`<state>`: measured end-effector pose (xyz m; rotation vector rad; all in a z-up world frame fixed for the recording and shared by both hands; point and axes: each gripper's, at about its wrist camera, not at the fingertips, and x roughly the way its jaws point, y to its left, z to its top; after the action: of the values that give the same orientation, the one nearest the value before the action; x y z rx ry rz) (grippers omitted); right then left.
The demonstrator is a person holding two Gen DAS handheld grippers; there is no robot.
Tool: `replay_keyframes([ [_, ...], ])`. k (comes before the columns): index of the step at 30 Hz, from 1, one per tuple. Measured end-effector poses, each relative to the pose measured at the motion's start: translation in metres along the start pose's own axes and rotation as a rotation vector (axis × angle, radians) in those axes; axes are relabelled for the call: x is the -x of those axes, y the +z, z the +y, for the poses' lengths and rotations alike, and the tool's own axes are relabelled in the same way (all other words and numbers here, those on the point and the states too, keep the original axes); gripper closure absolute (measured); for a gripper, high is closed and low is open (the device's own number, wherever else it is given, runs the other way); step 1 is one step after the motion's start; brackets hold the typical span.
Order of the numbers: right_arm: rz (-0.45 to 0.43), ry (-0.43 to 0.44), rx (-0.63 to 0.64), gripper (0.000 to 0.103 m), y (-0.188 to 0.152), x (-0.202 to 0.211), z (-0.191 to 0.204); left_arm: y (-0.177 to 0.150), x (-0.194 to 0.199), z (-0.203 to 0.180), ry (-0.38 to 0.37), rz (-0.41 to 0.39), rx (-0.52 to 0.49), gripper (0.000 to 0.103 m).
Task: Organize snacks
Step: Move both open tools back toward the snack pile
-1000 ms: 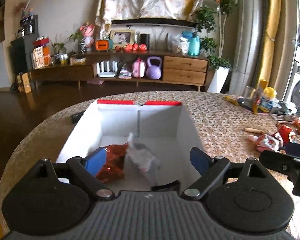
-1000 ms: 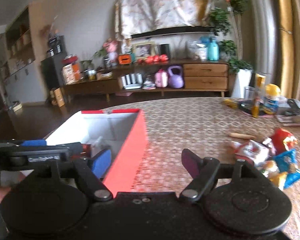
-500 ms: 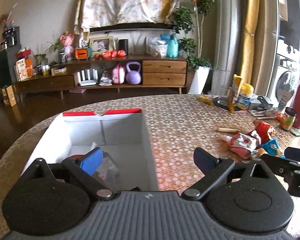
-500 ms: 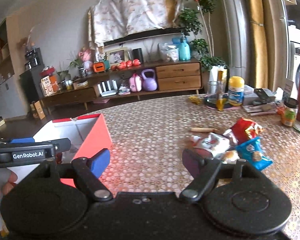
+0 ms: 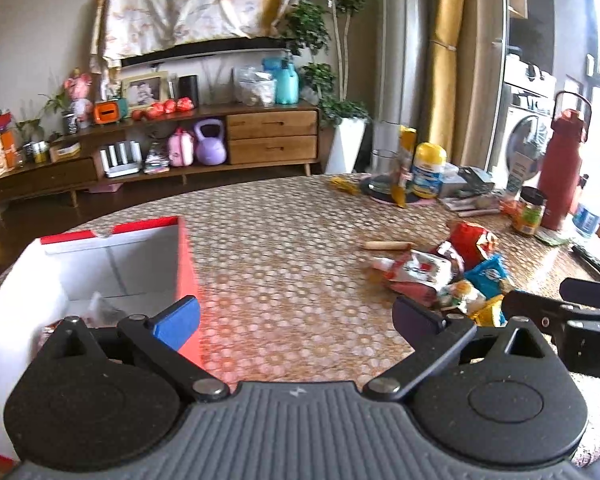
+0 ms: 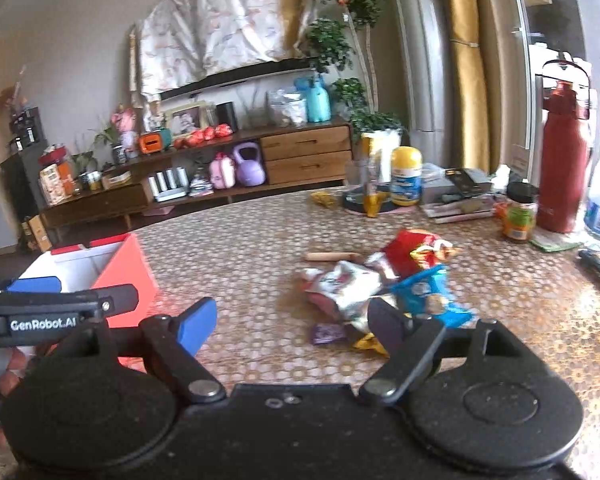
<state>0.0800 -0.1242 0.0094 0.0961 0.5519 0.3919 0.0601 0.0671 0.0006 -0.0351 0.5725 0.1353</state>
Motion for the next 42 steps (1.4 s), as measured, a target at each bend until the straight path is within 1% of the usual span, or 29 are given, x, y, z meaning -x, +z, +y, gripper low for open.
replay_keyframes([
  [6, 0.008, -0.052, -0.016, 0.02, -0.002, -0.006, -0.027, -0.001, -0.014, -0.024, -0.045, 0.022, -0.029, 0.0],
  [11, 0.022, -0.085, -0.023, 0.019, -0.008, -0.014, -0.046, 0.0, -0.025, -0.038, -0.067, 0.038, -0.049, 0.0],
  [20, 0.097, -0.117, -0.019, 0.019, -0.024, -0.055, -0.067, -0.003, -0.044, -0.049, -0.08, 0.075, -0.074, 0.0],
  [27, 0.133, -0.106, -0.02, 0.019, -0.027, -0.081, -0.073, -0.004, -0.064, -0.051, -0.076, 0.11, -0.081, 0.0],
  [34, 0.151, -0.094, 0.002, 0.02, -0.028, -0.104, -0.069, -0.005, -0.076, -0.049, -0.081, 0.126, -0.073, 0.0],
  [40, 0.173, -0.092, 0.012, 0.023, -0.031, -0.12, -0.068, -0.006, -0.083, -0.046, -0.092, 0.133, -0.068, 0.0],
  [42, 0.181, -0.093, 0.02, 0.028, -0.032, -0.124, -0.068, -0.006, -0.085, -0.045, -0.092, 0.136, -0.063, 0.0],
])
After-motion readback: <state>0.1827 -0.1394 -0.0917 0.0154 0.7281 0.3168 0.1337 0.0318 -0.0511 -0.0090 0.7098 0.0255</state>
